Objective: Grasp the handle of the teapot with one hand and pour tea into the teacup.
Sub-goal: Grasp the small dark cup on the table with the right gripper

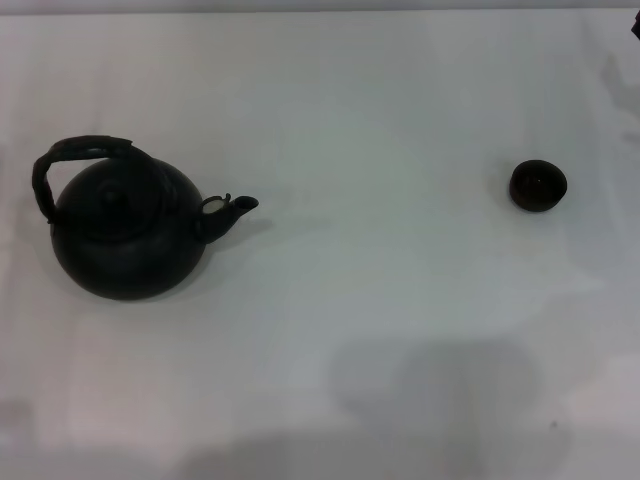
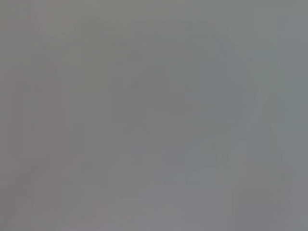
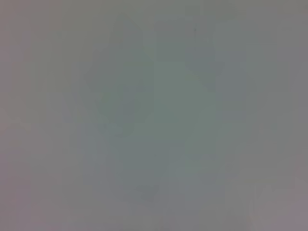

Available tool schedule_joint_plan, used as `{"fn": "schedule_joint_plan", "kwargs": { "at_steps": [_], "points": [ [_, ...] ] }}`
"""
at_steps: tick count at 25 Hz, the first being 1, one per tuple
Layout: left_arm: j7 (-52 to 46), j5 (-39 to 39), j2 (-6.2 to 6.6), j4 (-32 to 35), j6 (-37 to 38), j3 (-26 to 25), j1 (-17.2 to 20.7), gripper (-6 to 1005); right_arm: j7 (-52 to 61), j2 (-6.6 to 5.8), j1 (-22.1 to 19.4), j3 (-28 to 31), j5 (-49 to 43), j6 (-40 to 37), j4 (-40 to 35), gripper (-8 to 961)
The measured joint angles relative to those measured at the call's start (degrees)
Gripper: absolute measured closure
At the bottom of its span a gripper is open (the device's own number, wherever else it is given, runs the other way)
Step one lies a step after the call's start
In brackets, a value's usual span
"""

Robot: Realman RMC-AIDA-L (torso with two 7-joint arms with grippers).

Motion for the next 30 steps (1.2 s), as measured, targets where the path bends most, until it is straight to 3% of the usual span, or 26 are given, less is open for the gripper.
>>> {"fn": "schedule_joint_plan", "kwargs": {
  "at_steps": [16, 23, 26, 30],
  "points": [
    [-1.5, -0.1, -0.17, 0.0, -0.5, 0.0, 0.7, 248, 0.4, 0.00, 0.4, 0.0, 0.0, -0.3, -0.3, 127],
    [-1.5, -0.1, -0.16, 0.0, -0.5, 0.0, 0.5, 249, 7.1, -0.29, 1.9, -0.6, -0.3, -0.3, -0.6, 128],
    [-1.5, -0.1, -0.09, 0.0, -0.6, 0.0, 0.4, 249, 14.5, -0.70, 2.7, -4.2, -2.1, -0.7, -2.3, 128],
    [-1.4, -0.3, -0.06, 0.0, -0.6, 0.0, 0.4, 249, 27.7, -1.12, 2.6, -14.0, -7.6, -4.1, -10.6, 128]
  ]
}}
